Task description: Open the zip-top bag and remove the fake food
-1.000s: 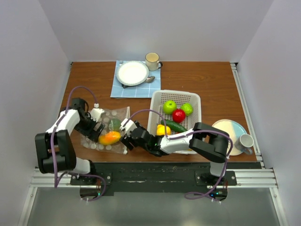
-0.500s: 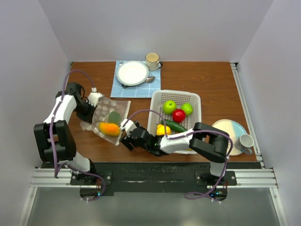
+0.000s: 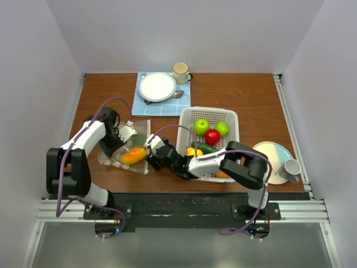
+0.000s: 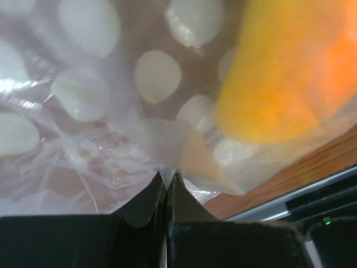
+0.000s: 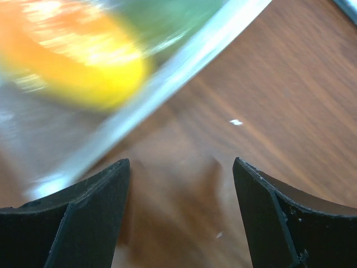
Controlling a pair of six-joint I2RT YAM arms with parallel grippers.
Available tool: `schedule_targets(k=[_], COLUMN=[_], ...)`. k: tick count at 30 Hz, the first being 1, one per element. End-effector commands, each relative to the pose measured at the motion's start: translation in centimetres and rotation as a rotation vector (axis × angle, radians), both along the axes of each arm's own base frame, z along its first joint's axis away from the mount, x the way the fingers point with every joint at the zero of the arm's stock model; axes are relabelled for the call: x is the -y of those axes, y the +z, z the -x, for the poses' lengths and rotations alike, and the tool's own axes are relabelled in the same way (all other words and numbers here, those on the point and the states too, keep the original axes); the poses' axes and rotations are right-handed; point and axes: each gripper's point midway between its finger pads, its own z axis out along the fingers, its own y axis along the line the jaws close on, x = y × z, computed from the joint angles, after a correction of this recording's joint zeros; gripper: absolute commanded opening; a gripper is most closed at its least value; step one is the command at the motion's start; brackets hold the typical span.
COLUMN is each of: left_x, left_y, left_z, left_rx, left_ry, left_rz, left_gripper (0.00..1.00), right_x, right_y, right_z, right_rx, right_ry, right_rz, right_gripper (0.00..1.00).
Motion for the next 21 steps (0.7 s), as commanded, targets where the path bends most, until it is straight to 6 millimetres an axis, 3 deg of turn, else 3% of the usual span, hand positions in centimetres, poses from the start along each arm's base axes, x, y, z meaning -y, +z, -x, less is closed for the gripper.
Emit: schedule_targets(k=[1, 3, 6, 13, 17, 21], left_x=[-1.5, -1.5, -2.0, -3.0, -3.1, -2.6], left_y=[5.9, 8.6, 9.5, 3.1, -0.3, -1.6], left_z=[-3.8, -4.1, -4.3, -3.2, -4.0, -5.2], left_rx=[0.175, 0.211, 0.257, 0.139, 0.111, 0.115], left_ry=[-0.068, -0.094, -0.164, -0.18, -0.178, -0.171], left_rz=[-0.096, -0.097, -0.134, -0.19, -0.208, -0.211], left_gripper=[0.0, 0.0, 0.0, 0.0, 0.0, 0.0], right_x=[0.1, 0.4, 0.2, -2.1, -3.4, -4.3], right_y=[1.4, 1.5, 1.9, 2.4, 2.8, 2.5], right_z=[-2.8, -3.3, -3.7, -3.7, -4.1, -3.9], right_rx=[0.043, 0.04, 0.02, -0.018, -0.022, -0.033], right_ry=[-0.073, -0.078, -0.061, 0.0, 0.009, 0.037], right_rz=[-0.025, -0.037, -0.078, -0.124, -0.152, -0.16], right_gripper=[0.78, 0.78, 0.78, 0.78, 0.78, 0.78])
